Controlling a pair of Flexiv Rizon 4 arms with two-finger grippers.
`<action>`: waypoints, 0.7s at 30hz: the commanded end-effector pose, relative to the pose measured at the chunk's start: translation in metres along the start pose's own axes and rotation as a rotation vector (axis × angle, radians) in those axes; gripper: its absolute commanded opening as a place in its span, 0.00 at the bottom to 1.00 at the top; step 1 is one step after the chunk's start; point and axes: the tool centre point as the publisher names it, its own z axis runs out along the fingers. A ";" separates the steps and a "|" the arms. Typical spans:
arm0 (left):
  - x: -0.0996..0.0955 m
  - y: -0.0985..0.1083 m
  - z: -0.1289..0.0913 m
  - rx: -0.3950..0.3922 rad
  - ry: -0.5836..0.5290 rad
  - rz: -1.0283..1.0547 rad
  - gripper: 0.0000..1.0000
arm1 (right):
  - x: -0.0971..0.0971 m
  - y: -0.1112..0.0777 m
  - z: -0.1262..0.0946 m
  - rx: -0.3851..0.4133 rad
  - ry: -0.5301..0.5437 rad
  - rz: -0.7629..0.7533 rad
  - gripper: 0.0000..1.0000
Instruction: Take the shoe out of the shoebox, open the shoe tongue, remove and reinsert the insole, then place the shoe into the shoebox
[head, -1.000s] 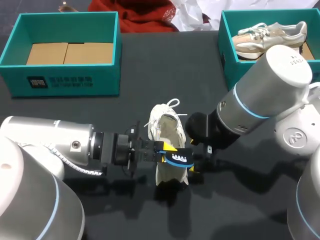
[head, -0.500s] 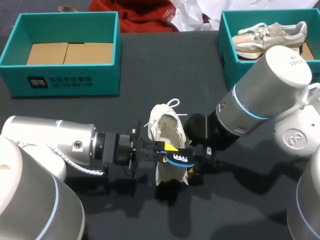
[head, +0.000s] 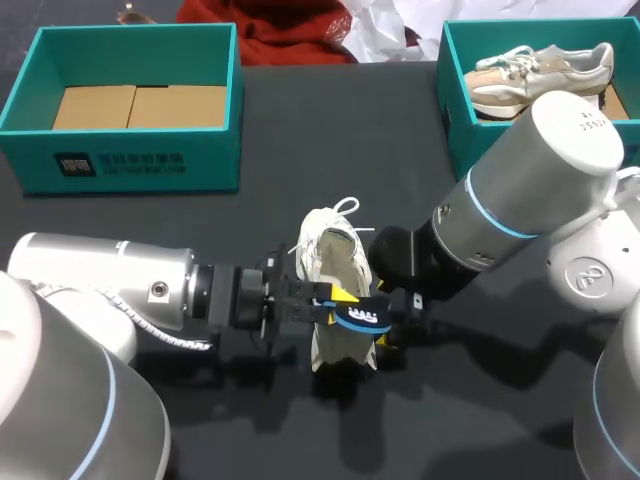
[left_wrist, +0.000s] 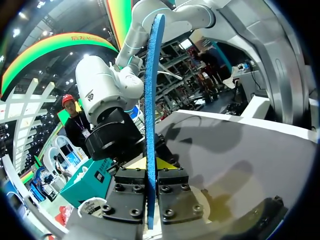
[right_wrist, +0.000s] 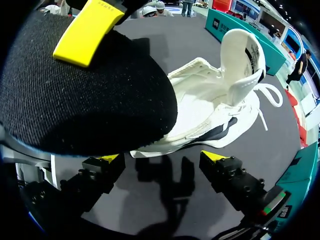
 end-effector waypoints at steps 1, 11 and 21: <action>-0.001 0.002 0.008 0.000 -0.005 -0.006 0.00 | 0.001 0.000 0.002 0.000 -0.003 0.000 1.00; -0.002 0.004 0.011 -0.001 -0.021 -0.040 0.00 | 0.001 0.000 0.002 0.000 -0.003 0.000 1.00; -0.001 0.011 0.010 -0.008 -0.058 -0.088 0.00 | 0.001 0.000 0.002 0.000 -0.003 0.000 1.00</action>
